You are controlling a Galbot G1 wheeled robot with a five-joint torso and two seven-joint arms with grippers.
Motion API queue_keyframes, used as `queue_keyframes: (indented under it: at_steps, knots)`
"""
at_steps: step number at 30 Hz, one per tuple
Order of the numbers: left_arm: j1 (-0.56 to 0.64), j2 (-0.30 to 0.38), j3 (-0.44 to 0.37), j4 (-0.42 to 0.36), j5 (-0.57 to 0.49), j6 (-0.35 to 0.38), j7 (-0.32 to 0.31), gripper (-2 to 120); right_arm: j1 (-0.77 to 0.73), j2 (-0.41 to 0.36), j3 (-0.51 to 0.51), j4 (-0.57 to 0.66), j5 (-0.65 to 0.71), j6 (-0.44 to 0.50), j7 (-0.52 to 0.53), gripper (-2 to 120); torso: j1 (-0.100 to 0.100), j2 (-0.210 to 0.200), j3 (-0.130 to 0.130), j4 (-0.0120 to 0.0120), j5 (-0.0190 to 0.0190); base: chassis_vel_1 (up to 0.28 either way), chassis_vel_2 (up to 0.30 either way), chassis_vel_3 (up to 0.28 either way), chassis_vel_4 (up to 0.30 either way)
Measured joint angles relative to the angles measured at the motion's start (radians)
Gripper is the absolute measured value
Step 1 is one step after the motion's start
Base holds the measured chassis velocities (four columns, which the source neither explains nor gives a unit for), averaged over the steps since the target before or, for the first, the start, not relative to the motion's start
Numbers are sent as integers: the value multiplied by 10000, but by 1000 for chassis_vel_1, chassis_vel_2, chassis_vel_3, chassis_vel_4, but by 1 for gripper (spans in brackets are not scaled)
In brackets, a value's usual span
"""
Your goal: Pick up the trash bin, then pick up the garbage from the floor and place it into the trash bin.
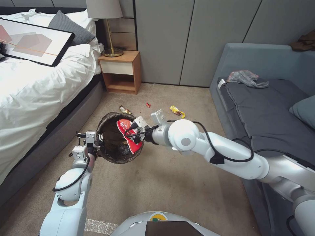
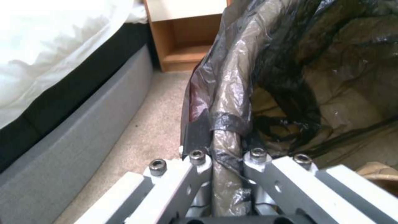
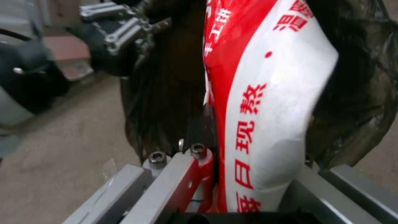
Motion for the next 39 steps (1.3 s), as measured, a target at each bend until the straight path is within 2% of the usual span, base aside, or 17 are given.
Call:
queue_keyframes:
  at_steps: [10,15,24,31,34,35,36,39]
  knots:
    - [-10,-48,-10,2,2,0,0,3,-491,262,-218,-897,-940,0,-495,2,-1,0,0,1,-1,0,0,0,0]
    - [4,-94,-56,3,4,-1,0,3,-602,730,-488,-1735,-1349,-1,-598,2,0,0,0,2,-1,0,0,0,0]
    - [83,-169,6,-11,34,-62,30,3,-428,2152,-975,-3212,-1580,-1,-703,2,-1,0,0,3,-2,0,0,0,0]
    - [76,-232,33,-4,53,-92,42,3,-384,2618,-1094,-3964,-1786,-1,-918,3,-1,0,0,1,-2,0,0,0,0]
    - [73,-255,41,-3,62,-99,47,3,-382,2760,-1117,-4346,-2086,-2,-964,12,-1,0,0,2,-1,0,0,0,0]
    - [73,-249,23,-4,60,-100,49,3,-388,2770,-1122,-4453,-2258,-1,-957,20,-1,0,0,2,-1,0,0,0,0]
    - [73,-249,23,-4,60,-100,49,3,-388,2770,-1122,-4453,-2258,-1,-957,20,-1,0,0,2,-1,0,0,0,0]
    - [68,-221,-22,-2,51,-111,50,3,-389,2673,-1120,-4511,-2370,-1,-888,35,-1,0,0,1,0,0,0,0,0]
